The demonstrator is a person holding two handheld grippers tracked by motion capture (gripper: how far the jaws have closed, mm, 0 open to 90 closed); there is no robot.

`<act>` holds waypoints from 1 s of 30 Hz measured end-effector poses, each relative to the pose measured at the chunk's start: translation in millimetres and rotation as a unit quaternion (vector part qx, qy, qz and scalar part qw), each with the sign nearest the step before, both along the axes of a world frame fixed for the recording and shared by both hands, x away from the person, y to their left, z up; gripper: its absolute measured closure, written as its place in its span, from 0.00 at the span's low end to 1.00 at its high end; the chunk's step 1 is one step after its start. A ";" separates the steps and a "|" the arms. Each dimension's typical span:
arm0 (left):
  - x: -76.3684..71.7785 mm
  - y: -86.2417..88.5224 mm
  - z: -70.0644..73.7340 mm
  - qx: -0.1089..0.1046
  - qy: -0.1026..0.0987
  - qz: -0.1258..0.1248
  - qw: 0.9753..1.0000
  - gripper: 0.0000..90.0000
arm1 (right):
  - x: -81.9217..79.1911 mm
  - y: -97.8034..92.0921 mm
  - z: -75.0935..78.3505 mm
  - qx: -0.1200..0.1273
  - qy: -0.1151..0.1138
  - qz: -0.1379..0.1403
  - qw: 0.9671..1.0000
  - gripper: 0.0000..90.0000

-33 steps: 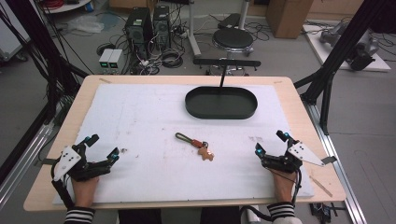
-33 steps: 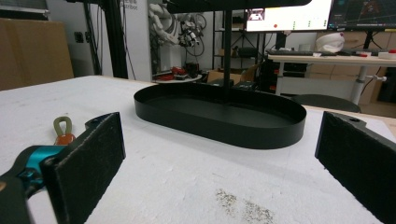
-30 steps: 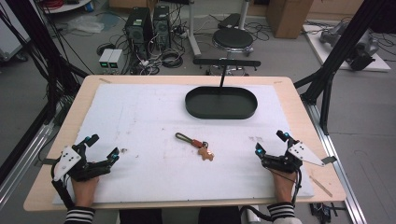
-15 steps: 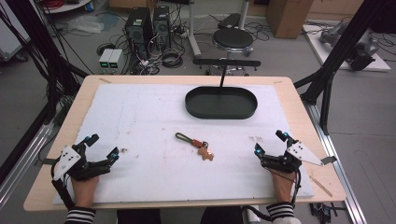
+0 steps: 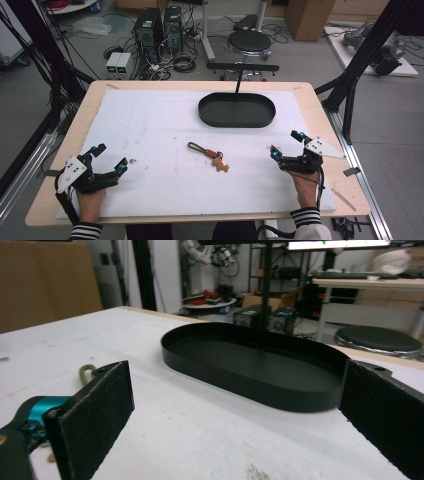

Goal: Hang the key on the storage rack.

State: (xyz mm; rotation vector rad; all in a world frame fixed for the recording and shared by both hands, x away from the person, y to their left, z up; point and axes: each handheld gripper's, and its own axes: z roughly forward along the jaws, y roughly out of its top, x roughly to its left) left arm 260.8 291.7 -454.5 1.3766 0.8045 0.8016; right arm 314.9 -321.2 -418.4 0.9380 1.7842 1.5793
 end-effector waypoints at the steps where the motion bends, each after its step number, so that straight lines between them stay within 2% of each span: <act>1: 0.0 0.0 0.0 0.000 0.000 -0.001 1.000 0.09 | 3.0 2.0 5.0 -0.004 -0.001 0.008 1.000 0.01; 8: 0.2 0.1 0.1 -0.001 0.001 0.000 1.000 0.09 | 18.9 16.2 34.3 -0.032 0.018 0.064 0.997 0.01; 11: 0.2 0.2 0.1 0.002 0.002 -0.001 1.000 0.09 | 27.3 25.8 47.2 -0.047 0.027 0.100 0.993 0.01; 16: 0.2 0.1 0.2 0.003 0.001 0.000 1.000 0.09 | 36.3 42.5 62.3 -0.090 0.032 0.130 0.987 0.01; 18: 0.3 0.1 0.2 0.003 0.002 0.000 1.000 0.09 | 40.6 50.0 66.7 -0.102 0.038 0.142 0.984 0.01; 22: 0.4 -0.1 0.2 0.003 0.002 0.000 1.000 0.09 | 50.7 66.6 72.6 -0.123 0.061 0.173 0.975 0.01; 24: 0.5 -0.1 0.2 0.003 0.002 -0.001 1.000 0.09 | 54.9 75.8 74.7 -0.134 0.064 0.184 0.972 0.01; 27: 0.4 -0.1 0.3 0.004 0.002 -0.001 1.000 0.09 | 60.7 90.6 76.7 -0.159 0.075 0.203 0.963 0.01; 28: 0.4 -0.1 0.3 0.004 0.002 0.000 1.000 0.09 | 62.3 93.9 76.7 -0.162 0.078 0.209 0.961 0.01; 29: 0.5 -0.1 0.3 0.004 0.002 -0.001 1.000 0.09 | 64.6 99.3 77.0 -0.171 0.085 0.215 0.958 0.01; 30: 0.6 -0.2 0.3 0.003 0.002 0.000 1.000 0.09 | 65.8 102.5 77.1 -0.176 0.087 0.217 0.956 0.01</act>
